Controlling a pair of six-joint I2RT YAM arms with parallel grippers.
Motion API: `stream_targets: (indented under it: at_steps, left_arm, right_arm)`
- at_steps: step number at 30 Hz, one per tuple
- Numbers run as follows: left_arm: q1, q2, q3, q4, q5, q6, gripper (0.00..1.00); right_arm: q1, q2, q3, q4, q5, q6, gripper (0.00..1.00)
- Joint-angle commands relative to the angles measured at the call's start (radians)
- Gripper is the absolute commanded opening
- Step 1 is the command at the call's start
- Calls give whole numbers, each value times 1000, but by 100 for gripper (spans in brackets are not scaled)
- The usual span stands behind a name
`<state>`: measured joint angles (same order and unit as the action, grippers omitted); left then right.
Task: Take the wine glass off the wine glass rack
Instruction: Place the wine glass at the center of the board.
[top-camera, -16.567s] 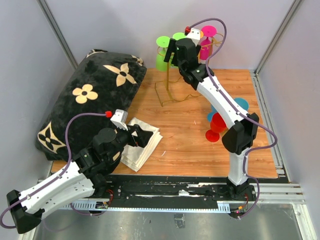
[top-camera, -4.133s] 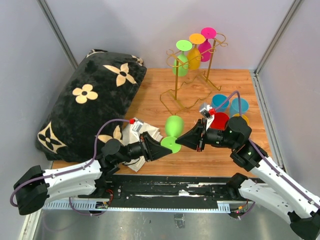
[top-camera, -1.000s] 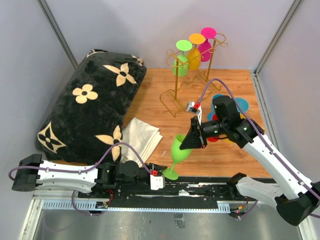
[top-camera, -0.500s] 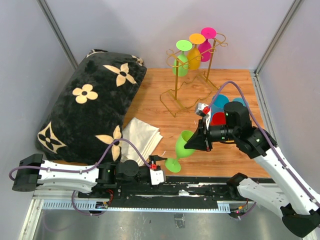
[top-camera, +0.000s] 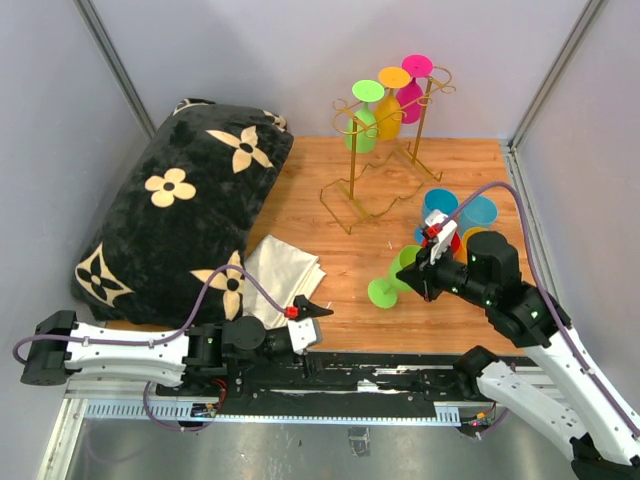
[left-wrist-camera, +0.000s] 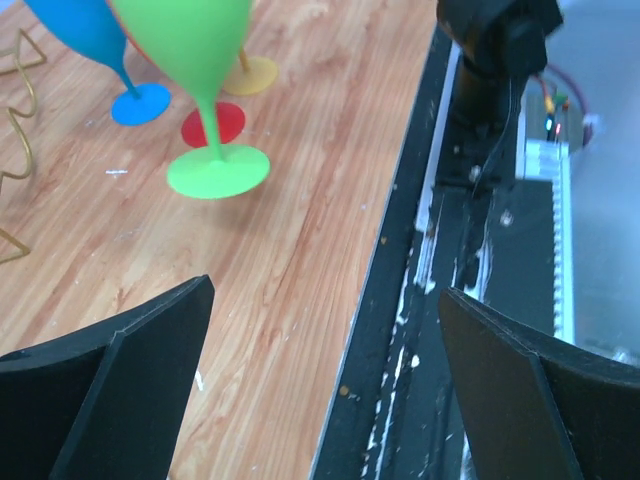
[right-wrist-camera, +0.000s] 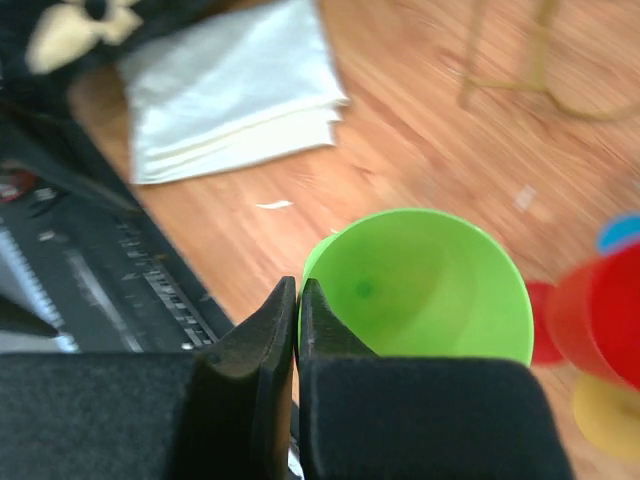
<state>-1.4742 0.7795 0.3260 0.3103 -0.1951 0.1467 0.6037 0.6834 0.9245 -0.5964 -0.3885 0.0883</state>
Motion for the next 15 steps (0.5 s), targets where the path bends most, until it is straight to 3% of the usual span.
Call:
stream_targets:
  at_steps: [1, 8, 15]
  left_arm:
    - [3, -34, 73, 3, -100, -184, 100]
    - [5, -58, 146, -145, -264, -291, 100]
    - [13, -131, 129, -174, -426, -389, 100]
  right_arm:
    - [16, -76, -93, 10, 370, 56, 1]
    - [16, -153, -141, -71, 406, 119, 1]
    - [16, -150, -123, -239, 577, 257, 1]
